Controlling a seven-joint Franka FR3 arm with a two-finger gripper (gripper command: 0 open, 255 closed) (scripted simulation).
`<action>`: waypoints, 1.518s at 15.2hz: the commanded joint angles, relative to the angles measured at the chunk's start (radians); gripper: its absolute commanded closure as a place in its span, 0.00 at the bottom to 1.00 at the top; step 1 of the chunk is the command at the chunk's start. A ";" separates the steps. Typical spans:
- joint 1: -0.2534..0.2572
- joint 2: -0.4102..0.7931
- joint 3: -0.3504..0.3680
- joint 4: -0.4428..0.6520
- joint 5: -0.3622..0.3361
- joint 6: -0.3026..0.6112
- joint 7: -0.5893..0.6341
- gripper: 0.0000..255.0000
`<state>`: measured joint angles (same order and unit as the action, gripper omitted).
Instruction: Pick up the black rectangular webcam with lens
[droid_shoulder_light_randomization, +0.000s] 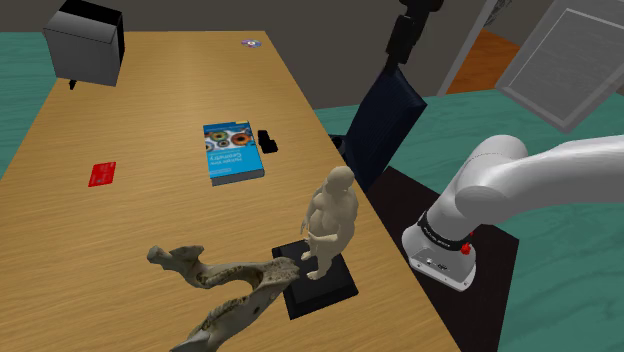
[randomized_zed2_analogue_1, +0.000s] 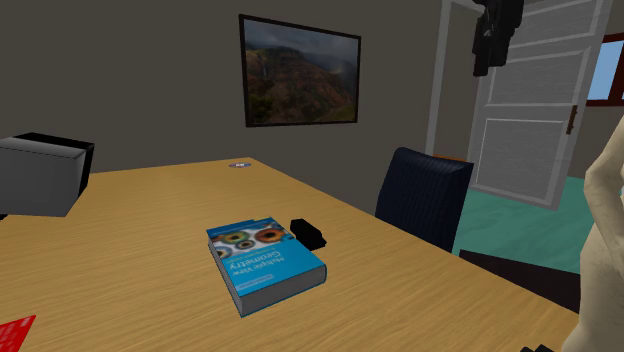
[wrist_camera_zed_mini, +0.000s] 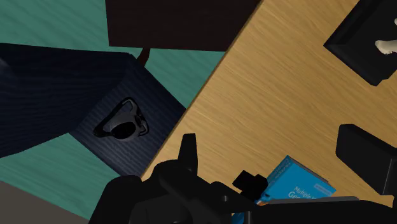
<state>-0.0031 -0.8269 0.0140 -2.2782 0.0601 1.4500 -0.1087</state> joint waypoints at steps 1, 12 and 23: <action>0.000 0.000 0.000 0.000 0.000 0.000 0.000 0.00; -0.037 0.245 0.159 -0.083 0.094 0.344 0.280 0.00; -0.084 0.629 0.281 0.013 0.073 0.647 0.567 0.00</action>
<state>-0.0820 -0.2454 0.2846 -2.2781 0.1419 2.0610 0.4281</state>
